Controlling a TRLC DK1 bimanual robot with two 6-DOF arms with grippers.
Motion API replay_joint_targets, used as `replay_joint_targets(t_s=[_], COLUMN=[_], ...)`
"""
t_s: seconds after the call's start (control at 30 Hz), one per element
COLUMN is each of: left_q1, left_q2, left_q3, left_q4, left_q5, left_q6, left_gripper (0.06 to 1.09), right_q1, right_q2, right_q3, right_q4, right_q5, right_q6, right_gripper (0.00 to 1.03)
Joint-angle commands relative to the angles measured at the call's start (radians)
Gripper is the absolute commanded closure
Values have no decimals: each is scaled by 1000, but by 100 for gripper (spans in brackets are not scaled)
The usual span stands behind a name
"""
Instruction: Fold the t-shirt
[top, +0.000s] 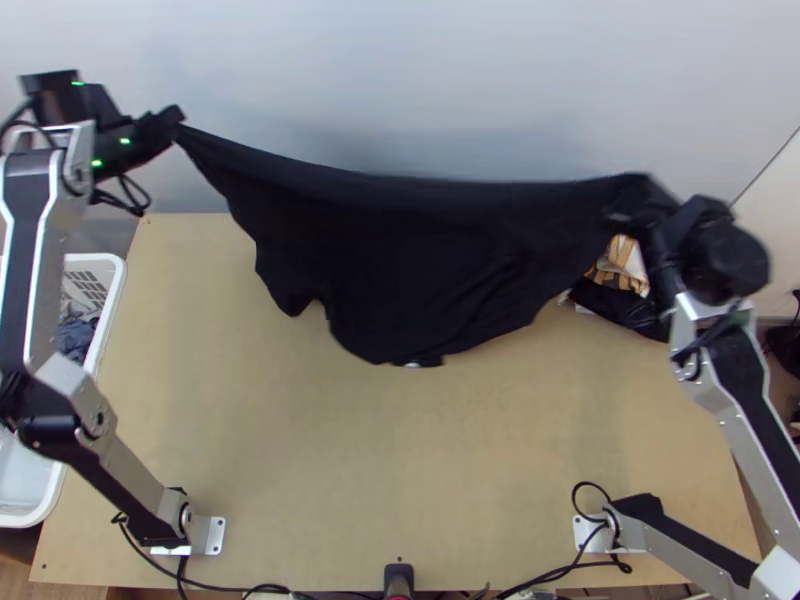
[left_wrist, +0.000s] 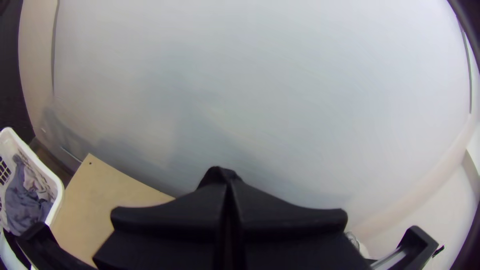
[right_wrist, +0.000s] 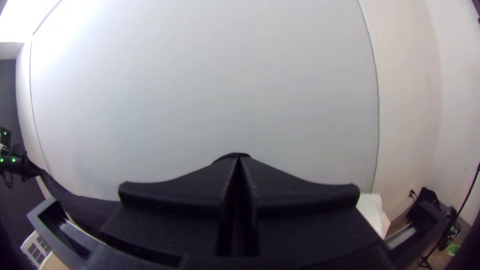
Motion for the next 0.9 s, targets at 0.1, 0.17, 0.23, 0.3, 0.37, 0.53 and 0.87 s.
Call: replay_joint_targets(t_s=[0.1,0.17,0.23,0.3,0.37,0.53,0.87], left_q1=[83,85,85,83,82,86,85], left_q2=[-193,-218,-239,-267,-289,-264,-388], left_q3=[-38,-52,-48,-31,-29,-2,12], left_q4=[-98,-96,-83,-47,-4,48,197], left_q5=[29,32,35,39,39,38,-45], left_q6=[-16,-18,-22,-24,-41,-53,-57], left_gripper=[105,105,105,105,105,105,105], right_q1=[-74,-56,-10,38,78,93,167], right_q2=[-35,-35,-33,-27,-7,79,96], right_q3=[133,144,173,218,254,310,590], right_q4=[0,22,66,92,114,198,221], right_q5=[25,25,25,25,25,25,25], right_q6=[-22,-50,-85,-114,-137,-153,-266], right_gripper=[100,100,100,100,100,100,100])
